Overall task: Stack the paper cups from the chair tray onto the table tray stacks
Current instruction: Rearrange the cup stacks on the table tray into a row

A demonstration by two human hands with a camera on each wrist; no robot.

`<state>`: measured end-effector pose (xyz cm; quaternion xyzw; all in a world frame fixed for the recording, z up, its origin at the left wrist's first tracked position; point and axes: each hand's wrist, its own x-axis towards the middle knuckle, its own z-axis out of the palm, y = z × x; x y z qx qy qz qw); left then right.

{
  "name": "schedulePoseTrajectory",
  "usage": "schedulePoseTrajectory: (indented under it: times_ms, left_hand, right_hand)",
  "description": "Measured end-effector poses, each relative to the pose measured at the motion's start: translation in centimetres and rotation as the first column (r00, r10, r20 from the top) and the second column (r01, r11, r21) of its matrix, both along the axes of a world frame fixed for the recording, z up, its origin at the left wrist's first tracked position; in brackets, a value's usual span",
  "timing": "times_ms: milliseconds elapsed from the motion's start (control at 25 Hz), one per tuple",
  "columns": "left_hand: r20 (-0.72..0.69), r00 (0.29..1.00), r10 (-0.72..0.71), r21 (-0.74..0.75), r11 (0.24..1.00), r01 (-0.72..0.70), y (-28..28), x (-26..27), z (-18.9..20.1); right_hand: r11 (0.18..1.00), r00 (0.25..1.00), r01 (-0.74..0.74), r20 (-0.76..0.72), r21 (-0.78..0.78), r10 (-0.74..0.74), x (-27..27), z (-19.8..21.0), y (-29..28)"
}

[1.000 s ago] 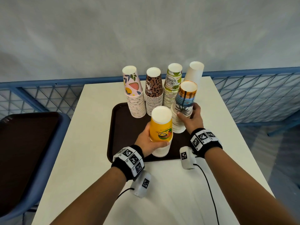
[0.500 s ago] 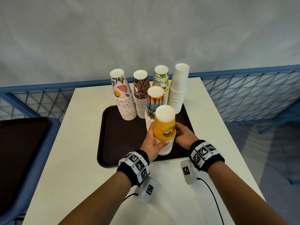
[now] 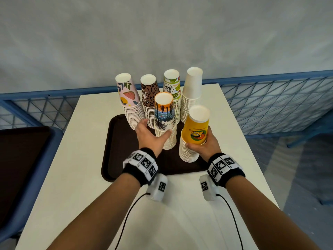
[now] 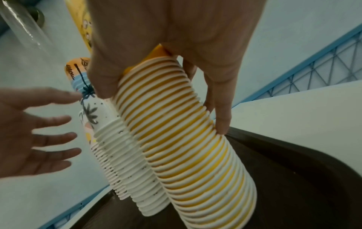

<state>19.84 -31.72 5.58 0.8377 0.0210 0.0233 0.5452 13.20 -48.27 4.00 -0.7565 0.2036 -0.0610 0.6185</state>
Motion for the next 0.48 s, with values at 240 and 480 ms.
schedulePoseTrajectory:
  times_ms: [240,480]
  left_hand:
    - [-0.088,0.979,-0.184,-0.008,0.983,0.184,-2.2,4.2,-0.3]
    - [-0.086,0.989,-0.123,-0.096,0.989,0.114,0.7,1.9,-0.1]
  right_hand:
    - [1.0,1.0,-0.018,0.005,-0.017,0.018,0.0,-0.2,0.0]
    - [0.999,1.0,-0.009,0.003,-0.032,0.009,0.5,-0.1,0.6]
